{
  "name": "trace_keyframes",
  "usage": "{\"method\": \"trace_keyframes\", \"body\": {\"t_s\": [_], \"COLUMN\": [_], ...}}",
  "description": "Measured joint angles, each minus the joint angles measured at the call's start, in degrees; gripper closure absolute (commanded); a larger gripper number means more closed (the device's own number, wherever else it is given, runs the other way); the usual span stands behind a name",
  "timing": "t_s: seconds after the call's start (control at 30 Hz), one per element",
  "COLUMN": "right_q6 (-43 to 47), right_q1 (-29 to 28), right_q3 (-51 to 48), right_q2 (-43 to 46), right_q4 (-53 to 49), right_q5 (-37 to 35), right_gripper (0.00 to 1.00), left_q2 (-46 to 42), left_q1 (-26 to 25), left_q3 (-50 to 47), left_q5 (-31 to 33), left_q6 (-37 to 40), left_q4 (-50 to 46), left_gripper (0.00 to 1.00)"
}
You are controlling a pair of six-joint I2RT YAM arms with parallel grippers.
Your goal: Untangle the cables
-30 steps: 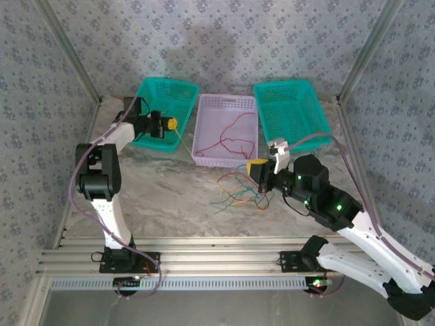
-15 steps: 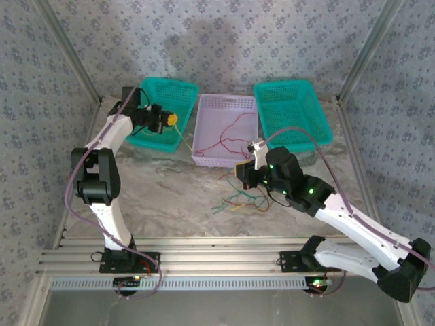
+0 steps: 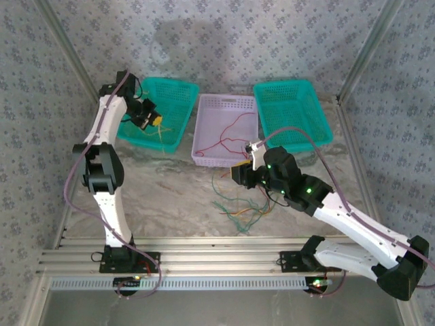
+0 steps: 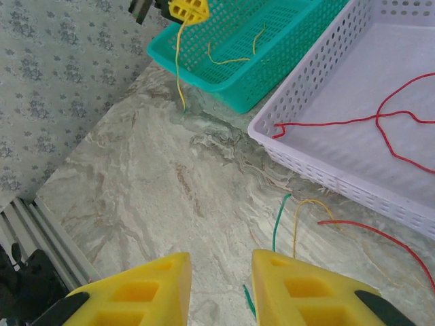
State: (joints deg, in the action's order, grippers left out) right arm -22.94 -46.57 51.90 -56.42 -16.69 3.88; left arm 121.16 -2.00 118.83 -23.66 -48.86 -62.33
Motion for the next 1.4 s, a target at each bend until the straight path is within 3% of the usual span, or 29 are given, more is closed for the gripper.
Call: {"method": "trace_keyframes", "body": {"t_s": [0.23,0.4,0.6,0.73,0.97,1.17,1.4], "right_q6": [-0.1,-0.4,-0.6,-3.1,-12.6,-20.3,-24.1], "right_q1": [-0.4,-0.4,0.8,5.7,13.6,13.2,13.1], "right_q3": [0.0,0.1,4.0,8.7,15.1,16.6,16.7], "right_q2": [0.0,-0.8,-5.2,-6.4,-14.3,-22.4,-23.3], "right_q4": [0.1,1.4,1.9,2.8,9.6,15.1,19.9], "right_q5": [0.0,0.6,5.5,9.4,18.1,23.6,24.0], "right_gripper": [0.68,0.52,0.39,0.34,0.31,0.30,0.27], "left_q2": [3.8,2.3,-4.4,-13.7,-31.1,-36.5,-38.2], "left_q1": [-4.4,-9.1,-12.1,-16.5,-31.5,-35.9,-40.0], "left_q3": [10.3,14.1,3.2,-8.6,-23.4,-30.2,-34.2], "left_q5": [10.4,13.0,13.2,13.1,14.4,15.6,17.6], "left_q6": [8.8,13.5,20.5,25.3,33.8,38.2,41.4], "left_q4": [-9.1,-11.7,-10.9,-8.1,-3.7,-1.9,-1.3], "left_gripper": [1.00,1.00,1.00,1.00,1.00,1.00,1.00]}}
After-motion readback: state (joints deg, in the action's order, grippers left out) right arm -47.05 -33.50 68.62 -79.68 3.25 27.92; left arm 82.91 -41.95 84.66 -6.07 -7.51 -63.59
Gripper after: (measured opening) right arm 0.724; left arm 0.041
